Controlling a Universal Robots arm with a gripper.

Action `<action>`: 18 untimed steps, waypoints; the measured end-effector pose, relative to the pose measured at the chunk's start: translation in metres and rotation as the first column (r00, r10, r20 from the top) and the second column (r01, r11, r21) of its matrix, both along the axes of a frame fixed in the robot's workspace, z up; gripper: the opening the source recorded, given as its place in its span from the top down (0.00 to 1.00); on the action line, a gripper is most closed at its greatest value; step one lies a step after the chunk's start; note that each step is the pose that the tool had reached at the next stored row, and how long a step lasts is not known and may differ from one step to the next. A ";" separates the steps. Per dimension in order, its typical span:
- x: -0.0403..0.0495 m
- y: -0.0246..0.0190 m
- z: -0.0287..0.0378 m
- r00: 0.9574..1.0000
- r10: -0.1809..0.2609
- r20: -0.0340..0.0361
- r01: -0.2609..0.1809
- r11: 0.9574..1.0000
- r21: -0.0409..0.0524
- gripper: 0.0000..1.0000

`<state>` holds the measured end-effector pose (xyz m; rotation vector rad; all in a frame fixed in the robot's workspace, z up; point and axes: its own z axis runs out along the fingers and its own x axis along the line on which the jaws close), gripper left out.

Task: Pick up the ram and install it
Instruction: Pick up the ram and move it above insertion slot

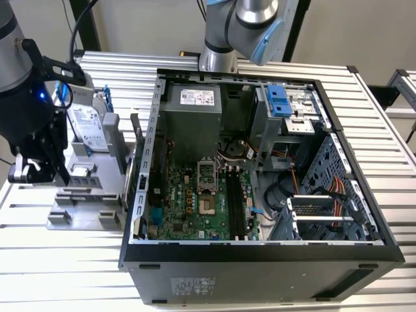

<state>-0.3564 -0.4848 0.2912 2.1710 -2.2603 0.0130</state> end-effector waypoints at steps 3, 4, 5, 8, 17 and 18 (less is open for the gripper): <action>0.0000 0.0000 0.0026 1.000 0.000 0.000 0.000 1.000 0.000 1.00; 0.0000 0.0000 0.0035 1.000 0.000 0.000 0.000 1.000 0.000 1.00; 0.0000 0.0000 0.0042 1.000 0.000 0.000 0.000 1.000 0.000 1.00; 0.0000 0.0000 0.0060 1.000 0.000 0.000 0.000 1.000 0.000 1.00; 0.0000 0.0000 0.0107 1.000 0.000 0.000 0.000 1.000 0.000 1.00; 0.0000 0.0000 0.0113 1.000 0.000 0.000 0.000 1.000 0.000 1.00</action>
